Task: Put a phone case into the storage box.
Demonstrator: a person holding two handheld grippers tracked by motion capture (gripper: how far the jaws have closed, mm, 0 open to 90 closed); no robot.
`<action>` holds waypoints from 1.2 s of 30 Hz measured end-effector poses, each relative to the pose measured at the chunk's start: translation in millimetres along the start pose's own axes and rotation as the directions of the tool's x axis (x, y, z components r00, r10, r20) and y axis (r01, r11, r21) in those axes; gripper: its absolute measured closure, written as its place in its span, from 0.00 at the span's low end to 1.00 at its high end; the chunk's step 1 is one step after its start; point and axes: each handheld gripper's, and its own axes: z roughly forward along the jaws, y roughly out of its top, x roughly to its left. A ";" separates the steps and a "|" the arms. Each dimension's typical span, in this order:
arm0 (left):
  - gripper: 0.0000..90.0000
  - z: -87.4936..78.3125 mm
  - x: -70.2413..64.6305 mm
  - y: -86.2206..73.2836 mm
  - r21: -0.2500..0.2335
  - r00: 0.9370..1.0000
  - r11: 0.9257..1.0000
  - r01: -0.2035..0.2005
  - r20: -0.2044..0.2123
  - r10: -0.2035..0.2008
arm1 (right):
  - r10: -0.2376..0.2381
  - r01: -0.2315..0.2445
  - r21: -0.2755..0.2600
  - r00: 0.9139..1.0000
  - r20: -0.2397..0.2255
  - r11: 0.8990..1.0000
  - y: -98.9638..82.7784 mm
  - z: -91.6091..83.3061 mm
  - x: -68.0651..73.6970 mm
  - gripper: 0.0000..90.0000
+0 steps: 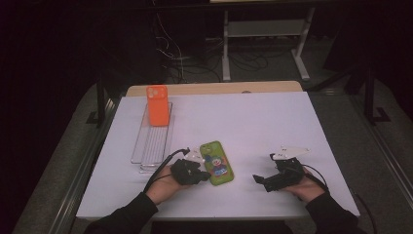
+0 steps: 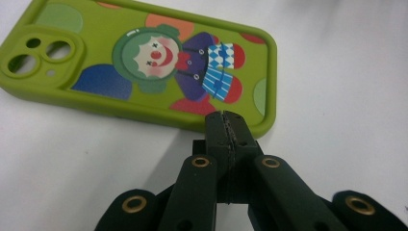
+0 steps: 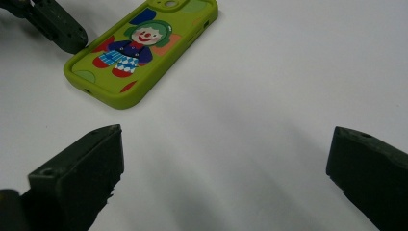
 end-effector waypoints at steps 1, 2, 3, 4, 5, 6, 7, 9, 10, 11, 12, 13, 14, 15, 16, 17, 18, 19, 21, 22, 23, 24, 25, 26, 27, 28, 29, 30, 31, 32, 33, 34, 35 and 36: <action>1.00 0.1 0.5 0.7 -0.002 1.000 1.000 0.001 0.002 -0.001 | -0.005 0.005 -0.004 1.000 0.001 1.000 0.2 0.1 -0.1 0.00; 1.00 1.3 -0.3 1.5 -0.022 1.000 0.999 0.024 0.001 -0.024 | -0.007 0.007 -0.007 1.000 0.002 1.000 0.4 0.2 -0.1 0.00; 1.00 1.1 1.0 2.5 -0.015 1.000 1.000 0.012 0.001 -0.012 | -0.010 0.010 -0.008 1.000 0.000 1.000 0.7 0.0 0.0 0.00; 1.00 2.0 0.5 3.4 -0.022 1.000 1.000 0.018 0.002 -0.018 | -0.011 0.011 -0.006 1.000 -0.001 1.000 0.8 -0.2 0.2 0.00; 1.00 2.7 0.4 4.0 -0.023 1.000 1.000 0.018 0.003 -0.018 | -0.009 0.009 -0.006 1.000 -0.002 1.000 0.9 -0.2 0.3 0.00; 1.00 3.9 0.2 4.6 -0.026 1.000 0.999 0.019 0.004 -0.019 | -0.012 0.012 -0.006 1.000 -0.002 1.000 0.8 0.0 0.1 0.00; 1.00 4.1 0.9 5.6 -0.018 1.000 1.000 0.004 0.004 -0.003 | -0.009 0.009 -0.005 1.000 -0.002 1.000 0.8 0.0 0.5 0.00; 1.00 6.3 0.4 7.7 -0.018 1.000 1.000 0.002 0.009 -0.002 | -0.009 0.009 -0.003 1.000 -0.001 1.000 0.9 -0.2 1.0 0.00; 1.00 7.6 0.1 8.7 -0.020 1.000 1.000 0.002 0.008 -0.002 | -0.007 0.007 -0.003 1.000 -0.001 1.000 0.9 -0.4 1.2 0.00; 1.00 8.8 0.6 10.0 -0.020 1.000 1.000 -0.002 0.010 0.002 | -0.009 0.009 -0.005 1.000 0.001 1.000 0.9 -0.4 0.9 0.00; 1.00 10.6 0.3 11.5 -0.022 1.000 1.000 0.002 0.013 -0.002 | -0.009 0.009 -0.005 1.000 0.000 1.000 0.9 -0.4 0.5 0.00; 1.00 11.4 1.0 12.6 -0.018 1.000 1.000 -0.009 0.016 0.009 | -0.008 0.008 -0.006 1.000 -0.001 1.000 0.8 -0.5 0.3 0.00; 1.00 13.8 0.4 14.5 -0.026 1.000 1.000 -0.002 0.012 0.002 | -0.007 0.007 -0.006 1.000 -0.001 1.000 0.8 -0.7 0.4 0.00; 1.00 14.7 0.4 15.7 -0.024 1.000 1.000 -0.004 0.015 0.004 | -0.007 0.007 -0.007 1.000 -0.001 1.000 0.9 -0.8 0.3 0.00; 1.00 16.2 1.6 17.7 -0.017 1.000 1.000 -0.023 0.016 0.023 | -0.008 0.008 -0.007 1.000 -0.001 1.000 0.9 -0.7 0.3 0.00; 1.00 18.7 0.3 18.8 -0.034 1.000 0.999 -0.003 0.019 0.004 | -0.008 0.008 -0.007 1.000 -0.001 1.000 0.8 -0.5 0.3 0.00; 1.00 20.3 1.1 20.9 -0.031 1.000 0.999 -0.016 0.017 0.016 | -0.010 0.010 -0.008 1.000 -0.001 1.000 0.7 -0.3 0.3 0.00; 1.00 21.5 1.8 22.1 -0.028 1.000 0.999 -0.018 0.021 0.018 | -0.012 0.012 -0.007 1.000 -0.002 1.000 0.6 0.0 0.1 0.00; 1.00 26.0 1.3 25.6 -0.045 1.000 0.999 -0.008 0.019 0.009 | -0.010 0.010 0.000 1.000 0.000 1.000 0.7 0.3 0.6 0.00; 1.00 26.7 2.1 27.1 -0.037 1.000 0.999 -0.022 0.019 0.023 | -0.010 0.010 0.001 1.000 0.000 1.000 0.7 0.3 0.7 0.00; 1.00 26.7 3.0 27.9 -0.026 0.999 0.999 -0.034 0.020 0.035 | -0.013 0.013 0.000 1.000 0.000 1.000 0.6 0.3 0.6 0.00; 1.00 28.0 1.6 28.6 -0.040 1.000 0.999 -0.020 0.018 0.021 | -0.010 0.010 0.000 1.000 0.000 1.000 0.7 0.2 0.8 0.00; 0.99 27.9 1.4 28.5 -0.045 0.999 0.999 -0.028 0.014 0.029 | -0.011 0.011 -0.002 1.000 -0.001 1.000 0.6 0.0 0.7 0.00; 0.96 27.2 0.9 28.7 -0.046 1.000 0.999 -0.026 0.010 0.026 | -0.012 0.012 -0.004 1.000 -0.004 1.000 0.5 -0.3 0.3 0.00; 0.91 25.8 0.4 28.6 -0.046 1.000 0.998 -0.030 0.001 0.030 | -0.012 0.012 -0.005 1.000 -0.003 1.000 0.4 -0.5 0.1 0.00; 0.88 24.5 -0.1 28.4 -0.048 1.000 0.999 -0.027 0.004 0.027 | -0.010 0.010 -0.006 1.000 -0.002 1.000 0.4 -0.7 0.0 0.00; 0.83 22.2 1.2 28.4 -0.030 0.999 0.999 -0.045 0.009 0.045 | -0.006 0.006 -0.005 1.000 -0.001 1.000 0.4 -0.9 0.1 0.00; 0.78 20.3 -0.1 28.0 -0.030 0.999 0.999 -0.032 0.025 0.033 | -0.005 0.005 -0.005 1.000 -0.001 1.000 0.4 -1.0 0.1 0.00; 0.72 19.8 -2.1 27.3 -0.041 0.999 0.999 -0.023 0.023 0.024 | -0.005 0.005 -0.005 1.000 0.000 1.000 0.3 -1.0 0.1 0.00; 0.66 16.4 -2.5 26.2 -0.022 0.999 0.999 -0.048 0.016 0.048 | -0.004 0.004 -0.004 1.000 0.000 1.000 0.3 -1.1 0.3 0.00; 0.60 15.0 -2.9 25.2 -0.022 0.998 0.998 -0.054 0.018 0.054 | -0.003 0.003 -0.005 1.000 0.000 1.000 0.2 -1.2 0.4 0.00; 0.54 14.2 -5.5 23.1 -0.034 0.999 0.999 -0.036 0.027 0.037 | -0.002 0.002 -0.005 1.000 0.001 1.000 0.2 -1.4 0.5 0.00; 0.48 12.1 -6.7 21.4 -0.030 0.999 0.999 -0.045 0.019 0.045 | -0.003 0.003 -0.004 1.000 0.003 1.000 0.1 -1.4 0.3 0.00; 0.47 9.8 -7.3 19.7 -0.026 0.999 0.999 -0.046 0.015 0.046 | -0.002 0.002 -0.004 1.000 0.003 1.000 0.1 -1.5 0.3 0.00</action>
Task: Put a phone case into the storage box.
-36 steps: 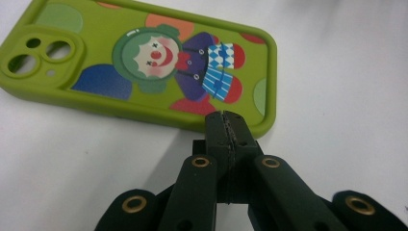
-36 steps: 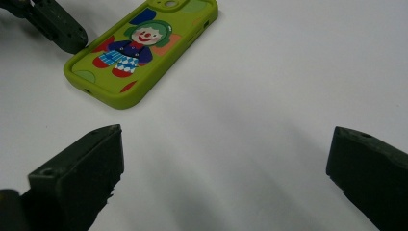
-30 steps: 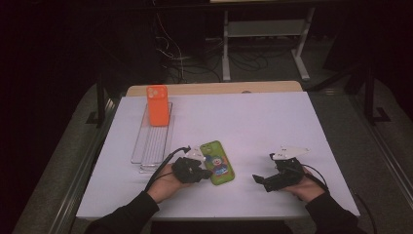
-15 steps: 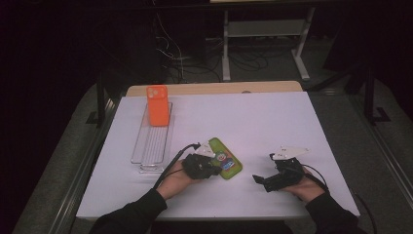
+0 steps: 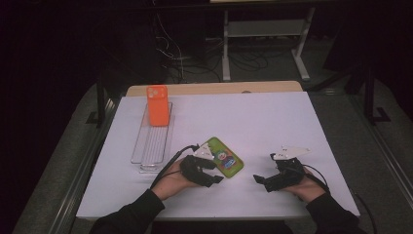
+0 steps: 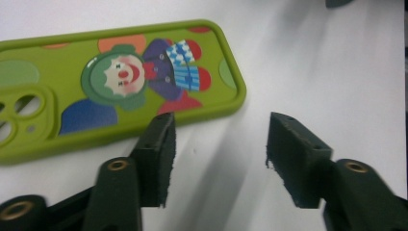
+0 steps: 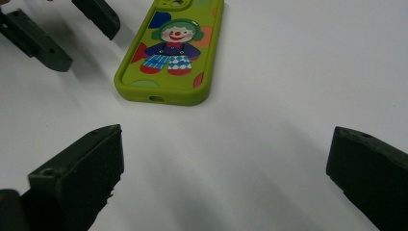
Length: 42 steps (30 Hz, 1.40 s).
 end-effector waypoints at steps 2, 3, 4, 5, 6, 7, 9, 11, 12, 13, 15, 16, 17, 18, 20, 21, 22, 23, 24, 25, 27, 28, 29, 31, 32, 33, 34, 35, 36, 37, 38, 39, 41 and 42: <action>0.41 -4.1 0.3 -3.1 0.001 1.000 1.000 -0.002 0.003 0.002 | 0.003 -0.003 0.000 1.000 0.000 1.000 0.2 -0.2 0.4 0.00; 0.38 -4.3 -1.4 -4.2 -0.020 1.000 1.000 0.020 -0.001 -0.020 | 0.002 -0.002 -0.001 1.000 0.001 1.000 0.1 -0.2 0.3 0.00; 0.36 -8.1 0.6 -5.9 -0.010 1.000 1.000 -0.001 -0.008 0.001 | 0.004 -0.004 -0.001 1.000 0.000 1.000 0.2 -0.3 0.4 0.00; 0.35 -9.9 1.1 -7.3 -0.017 1.000 1.000 0.000 0.001 0.000 | 0.005 -0.005 -0.001 1.000 0.001 1.000 0.1 -0.5 0.3 0.00; 0.33 -10.2 0.6 -8.3 -0.034 1.000 0.999 0.013 0.002 -0.013 | 0.004 -0.004 -0.001 1.000 0.002 1.000 0.1 -0.7 0.0 0.00; 0.29 -12.1 1.7 -9.5 -0.027 1.000 1.000 0.013 -0.002 -0.013 | 0.004 -0.004 0.000 1.000 0.002 1.000 0.1 -0.8 -0.1 0.00; 0.20 -14.3 1.5 -11.8 -0.028 0.999 0.998 0.048 0.008 -0.048 | 0.006 -0.006 0.000 1.000 0.001 1.000 0.1 -0.8 -0.1 0.00; 0.13 -16.3 0.4 -14.2 -0.039 0.997 0.996 0.077 0.020 -0.077 | 0.003 -0.003 0.000 1.000 0.002 1.000 0.0 -0.6 -0.3 0.00; 0.11 -17.4 0.2 -15.1 -0.039 0.996 0.996 0.084 0.029 -0.083 | 0.004 -0.004 0.000 1.000 0.002 1.000 0.0 -0.7 -0.2 0.00; 0.09 -18.8 -0.8 -16.2 -0.041 0.995 0.995 0.092 0.036 -0.090 | 0.004 -0.004 0.001 1.000 0.002 1.000 0.1 -0.8 -0.2 0.00; 0.04 -20.5 -1.5 -18.3 -0.029 0.995 0.995 0.093 0.047 -0.092 | 0.009 -0.009 0.000 1.000 0.002 1.000 0.2 -1.0 0.1 0.00; 0.00 -21.3 -1.3 -19.1 -0.029 0.995 0.995 0.092 0.047 -0.090 | 0.006 -0.006 0.000 1.000 0.005 1.000 0.1 -1.3 -0.2 0.00; 0.00 -23.1 -1.1 -20.6 -0.036 0.996 0.996 0.088 0.038 -0.086 | 0.007 -0.007 -0.001 1.000 0.006 1.000 0.1 -1.4 -0.2 0.00; 0.00 -24.5 -1.3 -21.0 -0.043 0.995 0.995 0.094 0.030 -0.093 | 0.006 -0.006 -0.002 1.000 0.005 1.000 0.3 -1.6 -0.3 0.00; 0.00 -30.0 -0.2 -22.6 -0.061 0.997 0.996 0.071 0.018 -0.070 | 0.014 -0.014 -0.001 1.000 0.008 1.000 1.0 -2.3 0.7 0.00; 0.00 -31.9 0.0 -22.7 -0.069 0.997 0.995 0.075 0.014 -0.074 | 0.020 -0.020 -0.001 1.000 0.008 1.000 1.9 -2.8 1.2 0.00; 0.00 -33.8 0.4 -22.9 -0.069 0.998 0.995 0.068 0.005 -0.068 | 0.022 -0.022 -0.001 1.000 0.008 1.000 3.1 -3.2 1.3 0.00; 0.00 -35.0 0.0 -23.1 -0.072 0.997 0.995 0.072 -0.001 -0.072 | 0.038 -0.038 0.000 0.999 0.004 0.999 4.7 -3.1 2.4 0.00; 0.00 -36.3 0.0 -23.3 -0.068 0.997 0.995 0.072 -0.006 -0.072 | 0.042 -0.042 -0.002 0.999 0.006 0.999 6.4 -2.8 3.3 0.00; 0.00 -37.2 0.3 -23.8 -0.063 0.998 0.996 0.062 -0.011 -0.062 | 0.048 -0.048 0.000 0.999 0.006 0.999 8.5 -2.1 4.7 0.00; 0.00 -38.1 1.1 -24.6 -0.069 0.998 0.996 0.065 -0.022 -0.066 | 0.047 -0.047 0.015 0.999 0.002 0.999 13.7 0.0 7.5 0.00; 0.00 -38.7 2.5 -25.4 -0.073 0.998 0.995 0.062 -0.019 -0.063 | 0.037 -0.037 0.026 0.999 0.003 0.999 16.5 0.8 9.0 0.00; 0.00 -39.2 2.7 -25.7 -0.074 0.998 0.995 0.068 -0.012 -0.069 | 0.030 -0.030 0.044 1.000 -0.005 0.999 20.0 1.4 11.6 0.00; 0.00 -39.6 2.9 -26.1 -0.085 0.997 0.994 0.069 -0.012 -0.070 | 0.036 -0.036 0.062 0.999 -0.013 0.997 25.7 3.5 15.7 0.00; 0.00 -40.0 2.9 -25.9 -0.086 0.997 0.994 0.072 -0.005 -0.072 | 0.024 -0.023 0.066 1.000 -0.012 0.998 27.8 4.7 15.9 0.00; 0.00 -40.2 2.8 -25.6 -0.086 0.997 0.994 0.070 -0.007 -0.070 | 0.031 -0.031 0.075 0.999 -0.011 0.997 31.6 6.2 18.1 0.00; 0.00 -40.6 2.5 -25.5 -0.085 0.998 0.994 0.062 -0.010 -0.063 | 0.034 -0.033 0.079 0.999 -0.010 0.996 33.9 7.4 19.0 0.00; 0.00 -40.6 2.2 -25.5 -0.088 0.998 0.994 0.058 -0.019 -0.060 | 0.042 -0.041 0.084 0.999 -0.010 0.996 37.2 8.7 20.3 0.00; 0.00 -40.8 2.3 -25.6 -0.089 0.998 0.995 0.055 -0.025 -0.057 | 0.038 -0.037 0.085 0.999 -0.011 0.996 41.1 10.8 21.4 0.00; 0.00 -40.9 2.1 -25.6 -0.091 0.998 0.994 0.054 -0.024 -0.056 | 0.044 -0.042 0.086 0.999 -0.015 0.995 44.2 12.6 23.0 0.00; 0.00 -41.3 2.1 -25.7 -0.091 0.998 0.995 0.048 -0.030 -0.051 | 0.039 -0.037 0.083 0.999 -0.019 0.996 47.3 14.7 24.3 0.00; 0.00 -41.7 2.5 -25.8 -0.089 0.998 0.995 0.040 -0.036 -0.044 | 0.039 -0.037 0.090 0.999 -0.019 0.995 50.6 16.8 25.7 0.00; 0.00 -42.0 3.0 -25.8 -0.091 0.999 0.995 0.034 -0.039 -0.038 | 0.029 -0.027 0.083 0.999 -0.018 0.996 56.9 22.2 27.4 0.00; 0.00 -42.2 3.4 -25.8 -0.089 0.998 0.995 0.034 -0.044 -0.038 | 0.038 -0.036 0.090 0.999 -0.022 0.995 60.2 24.2 29.2 0.00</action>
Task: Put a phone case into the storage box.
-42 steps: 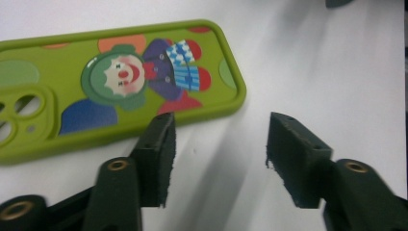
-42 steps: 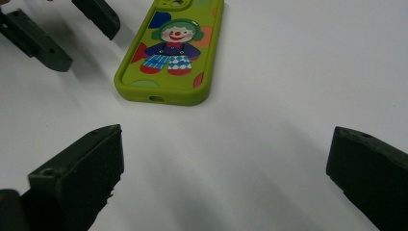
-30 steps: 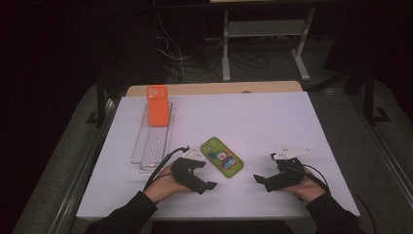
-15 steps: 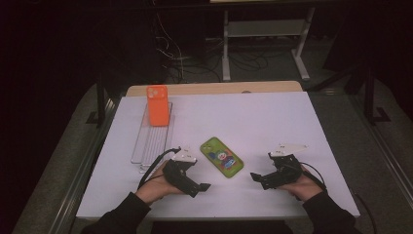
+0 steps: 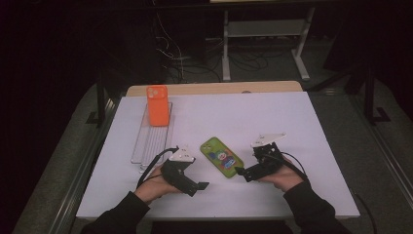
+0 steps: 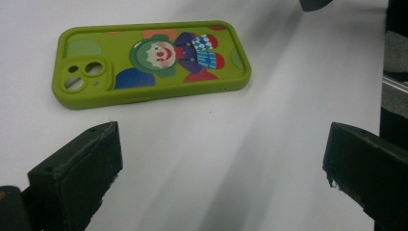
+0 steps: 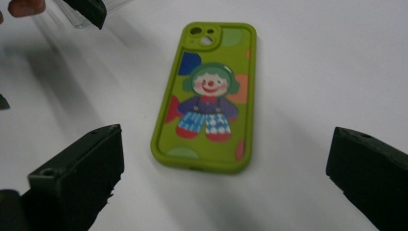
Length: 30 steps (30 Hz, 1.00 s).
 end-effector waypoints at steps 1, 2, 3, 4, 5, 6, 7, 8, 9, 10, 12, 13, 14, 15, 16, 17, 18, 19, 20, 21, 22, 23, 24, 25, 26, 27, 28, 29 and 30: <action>0.00 -0.3 1.2 0.1 0.000 1.000 1.000 -0.009 -0.005 0.009 | -0.006 0.006 0.002 1.000 -0.003 1.000 2.5 1.9 0.6 0.00; 0.00 -0.8 1.7 -0.1 -0.002 1.000 1.000 -0.004 -0.007 0.004 | -0.010 0.010 0.006 1.000 -0.006 1.000 5.8 4.7 1.9 0.00; 0.00 -0.9 1.8 -0.2 -0.007 1.000 1.000 0.003 -0.010 -0.003 | -0.012 0.012 0.015 1.000 -0.007 1.000 10.0 8.2 3.4 0.00; 0.00 -1.4 2.4 -0.2 -0.009 1.000 1.000 0.000 -0.014 0.000 | -0.014 0.014 0.021 1.000 -0.005 1.000 13.2 11.3 4.4 0.00; 0.00 -1.9 3.2 -0.2 -0.008 1.000 1.000 0.000 -0.017 0.000 | -0.015 0.015 0.024 1.000 -0.005 1.000 16.2 14.4 5.3 0.00; 0.00 -2.1 3.5 -0.2 -0.007 1.000 1.000 0.001 -0.017 -0.001 | -0.017 0.017 0.022 1.000 -0.008 1.000 19.0 17.5 6.1 0.00; 0.00 -2.2 3.8 -0.2 -0.009 1.000 1.000 -0.001 -0.019 0.001 | -0.014 0.014 0.027 1.000 -0.007 1.000 21.1 19.7 7.1 0.00; 0.00 -2.4 4.5 0.1 -0.008 1.000 1.000 -0.009 -0.020 0.009 | -0.016 0.016 0.029 1.000 -0.009 0.999 23.6 22.9 8.0 0.00; 0.00 -2.3 3.9 -0.3 -0.009 1.000 1.000 0.002 -0.019 -0.002 | -0.015 0.015 0.032 1.000 -0.009 0.999 26.0 25.8 9.0 0.00; 0.00 -2.1 3.6 -0.4 -0.009 1.000 1.000 0.005 -0.019 -0.005 | -0.023 0.023 0.035 1.000 -0.006 0.999 28.2 28.8 9.1 0.00; 0.00 -1.8 3.6 -0.5 -0.011 1.000 1.000 0.005 -0.019 -0.005 | -0.015 0.015 0.040 1.000 -0.001 0.999 32.1 34.6 10.2 0.00; 0.00 -1.9 3.5 -0.5 -0.011 1.000 1.000 0.005 -0.020 -0.005 | -0.016 0.016 0.041 1.000 0.007 0.999 33.4 37.9 10.1 0.00; 0.00 -1.9 3.6 -0.7 -0.014 1.000 1.000 0.006 -0.022 -0.007 | -0.008 0.008 0.046 1.000 0.011 0.999 34.6 41.0 10.0 0.00; 0.00 -1.9 3.7 -0.7 -0.015 1.000 1.000 0.008 -0.022 -0.009 | 0.000 -0.001 0.058 1.000 0.013 0.998 35.6 44.9 9.5 0.00; 0.00 -2.0 3.5 -0.8 -0.013 1.000 1.000 0.015 -0.020 -0.015 | 0.007 -0.007 0.062 1.000 0.014 0.998 35.9 47.4 9.6 0.00; 0.00 -1.8 3.3 -1.0 -0.014 1.000 1.000 0.017 -0.022 -0.017 | 0.005 -0.006 0.068 1.000 0.019 0.998 36.2 50.3 9.7 0.00; 0.00 -1.5 3.4 -1.2 -0.014 1.000 1.000 0.018 -0.022 -0.019 | 0.005 -0.007 0.077 1.000 0.027 0.997 36.3 53.1 10.6 0.00; 0.00 -1.3 3.6 -1.3 -0.012 1.000 1.000 0.016 -0.021 -0.017 | 0.008 -0.011 0.085 0.999 0.038 0.996 36.3 56.5 12.0 0.00; 0.00 -0.7 3.3 -1.6 -0.010 1.000 1.000 0.020 -0.021 -0.021 | 0.009 -0.013 0.089 0.999 0.040 0.996 36.1 58.6 12.7 0.00; 0.00 -0.7 3.3 -1.6 -0.008 1.000 1.000 0.019 -0.021 -0.020 | 0.002 -0.006 0.100 0.999 0.042 0.995 35.6 62.0 13.8 0.00; 0.00 -0.6 3.2 -1.6 -0.009 1.000 1.000 0.017 -0.021 -0.017 | 0.002 -0.007 0.109 0.999 0.048 0.994 35.2 63.9 14.5 0.00; 0.00 -0.6 3.0 -1.6 -0.011 1.000 1.000 0.018 -0.021 -0.018 | -0.009 0.002 0.118 0.998 0.057 0.993 34.3 66.5 14.7 0.00; 0.00 -0.7 3.0 -1.6 -0.012 1.000 1.000 0.018 -0.020 -0.018 | -0.007 0.000 0.119 0.998 0.058 0.993 33.7 68.1 14.8 0.00; 0.00 -0.6 3.0 -1.6 -0.012 1.000 1.000 0.018 -0.021 -0.018 | -0.008 -0.001 0.127 0.998 0.069 0.992 32.8 69.9 15.0 0.00; 0.00 -0.5 3.3 -1.8 -0.008 1.000 1.000 0.017 -0.021 -0.017 | -0.014 0.004 0.127 0.997 0.077 0.992 32.2 71.0 14.5 0.00; 0.00 -0.4 3.3 -1.9 -0.006 1.000 1.000 0.018 -0.020 -0.018 | -0.015 0.004 0.127 0.997 0.081 0.992 31.1 73.0 14.0 0.00; 0.00 -0.1 3.4 -2.1 -0.007 1.000 1.000 0.017 -0.020 -0.017 | -0.007 -0.004 0.136 0.997 0.081 0.991 30.4 73.7 14.0 0.00; 0.00 0.1 3.6 -2.2 -0.005 1.000 1.000 0.016 -0.021 -0.016 | 0.004 -0.015 0.138 0.997 0.081 0.990 28.9 75.2 13.9 0.00; 0.00 -0.1 3.8 -2.2 -0.003 1.000 1.000 0.014 -0.022 -0.014 | -0.003 -0.009 0.143 0.997 0.083 0.990 27.5 77.0 13.4 0.00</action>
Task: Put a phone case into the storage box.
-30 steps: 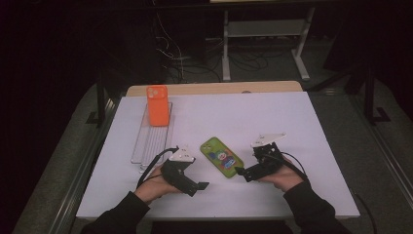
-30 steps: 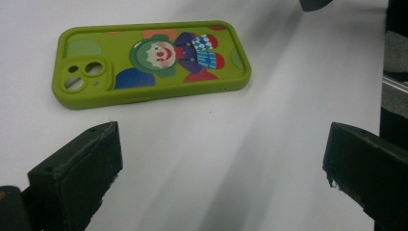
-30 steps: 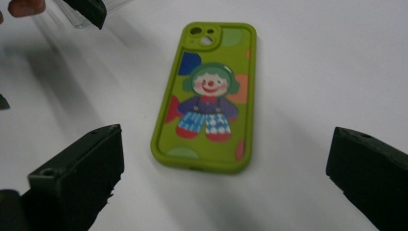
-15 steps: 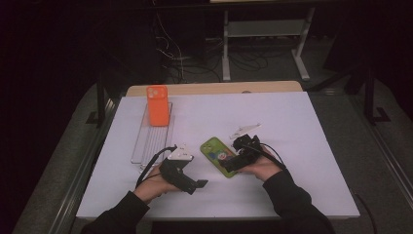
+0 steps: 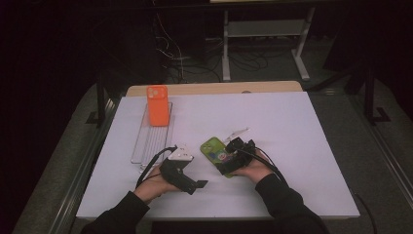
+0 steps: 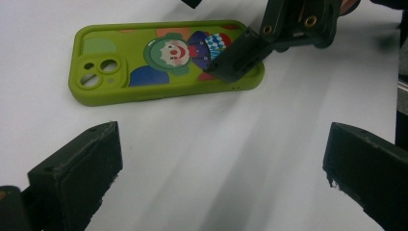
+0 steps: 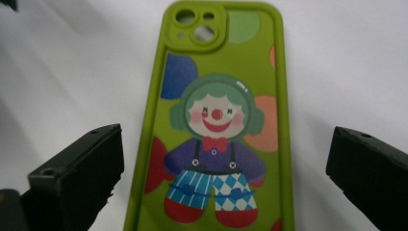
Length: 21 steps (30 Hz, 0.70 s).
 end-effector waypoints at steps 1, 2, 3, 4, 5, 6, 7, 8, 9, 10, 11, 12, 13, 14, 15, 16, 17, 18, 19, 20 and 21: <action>0.00 0.0 0.1 0.0 0.000 1.000 1.000 0.000 -0.001 0.000 | 0.002 -0.002 0.010 1.000 0.002 1.000 -0.6 0.6 0.4 0.00; 0.00 0.0 0.1 -0.1 -0.002 1.000 1.000 0.002 0.000 -0.002 | -0.001 0.001 0.006 1.000 0.005 1.000 -1.1 2.2 0.3 0.00; 0.00 0.0 0.3 -0.1 -0.001 1.000 1.000 0.002 0.000 -0.002 | -0.001 0.001 0.014 1.000 0.002 1.000 -1.7 3.0 1.0 0.00; 0.00 -0.1 0.4 -0.2 0.000 1.000 1.000 0.003 0.000 -0.003 | -0.007 0.007 0.014 1.000 0.001 1.000 -2.1 4.3 1.4 0.00; 0.00 0.1 0.4 -0.3 0.001 1.000 1.000 0.002 0.000 -0.002 | -0.011 0.011 0.019 1.000 0.005 1.000 -2.4 5.1 2.1 0.00; 0.00 0.2 0.4 -0.4 0.000 1.000 1.000 0.003 -0.002 -0.003 | -0.011 0.011 0.022 1.000 0.005 1.000 -2.7 5.9 2.9 0.00; 0.00 0.3 0.4 -0.4 0.000 1.000 1.000 0.003 -0.001 -0.003 | -0.019 0.019 0.022 1.000 0.008 1.000 -3.1 6.6 2.8 0.00; 0.00 0.3 0.4 -0.4 0.000 1.000 1.000 0.003 -0.001 -0.003 | -0.018 0.018 0.025 1.000 0.012 1.000 -3.6 7.0 3.0 0.00; 0.00 0.3 0.3 -0.4 -0.001 1.000 1.000 0.003 -0.002 -0.003 | -0.023 0.023 0.022 1.000 0.011 0.999 -3.9 7.6 2.7 0.00; 0.00 0.2 0.5 -0.4 0.000 1.000 1.000 0.003 -0.001 -0.003 | -0.026 0.026 0.022 1.000 0.013 0.999 -4.2 8.1 2.7 0.00; 0.00 0.3 0.5 -0.4 -0.001 1.000 1.000 0.003 -0.001 -0.003 | -0.029 0.029 0.024 0.999 0.015 0.999 -4.3 8.4 2.6 0.00; 0.00 0.4 0.5 -0.5 -0.002 1.000 1.000 0.003 -0.002 -0.003 | -0.030 0.029 0.024 0.999 0.016 0.999 -4.4 8.7 2.6 0.00; 0.00 0.4 0.5 -0.5 -0.001 1.000 1.000 0.003 -0.001 -0.003 | -0.027 0.026 0.026 1.000 0.014 0.999 -4.6 9.1 3.1 0.00; 0.00 0.5 0.4 -0.6 -0.001 1.000 1.000 0.004 -0.001 -0.004 | -0.026 0.025 0.024 1.000 0.011 0.999 -4.9 9.2 3.8 0.02; 0.00 0.6 0.4 -0.6 0.000 1.000 1.000 0.003 -0.001 -0.003 | -0.028 0.027 0.023 1.000 0.008 0.999 -5.1 9.0 4.3 0.02; 0.00 0.6 0.4 -0.6 0.002 1.000 1.000 0.003 -0.001 -0.003 | -0.030 0.030 0.024 1.000 0.003 0.999 -5.2 9.2 5.0 0.03; 0.00 0.6 0.3 -0.6 0.002 1.000 1.000 0.003 0.000 -0.003 | -0.031 0.031 0.026 0.999 0.006 0.999 -5.5 9.8 6.0 0.03; 0.00 0.6 0.3 -0.6 0.003 1.000 1.000 0.002 0.000 -0.002 | -0.029 0.029 0.031 1.000 0.009 0.999 -5.8 10.2 7.1 0.03; 0.00 0.6 0.2 -0.6 0.003 1.000 1.000 0.003 0.001 -0.003 | -0.042 0.041 0.029 0.999 0.015 0.999 -5.9 10.5 7.1 0.03; 0.00 0.7 0.1 -0.6 0.003 1.000 1.000 0.004 0.001 -0.004 | -0.041 0.041 0.029 0.999 0.017 0.999 -5.9 10.4 7.3 0.04; 0.00 0.7 0.1 -0.6 0.003 1.000 1.000 0.004 0.001 -0.004 | -0.043 0.042 0.029 0.999 0.021 0.999 -5.9 10.1 7.2 0.05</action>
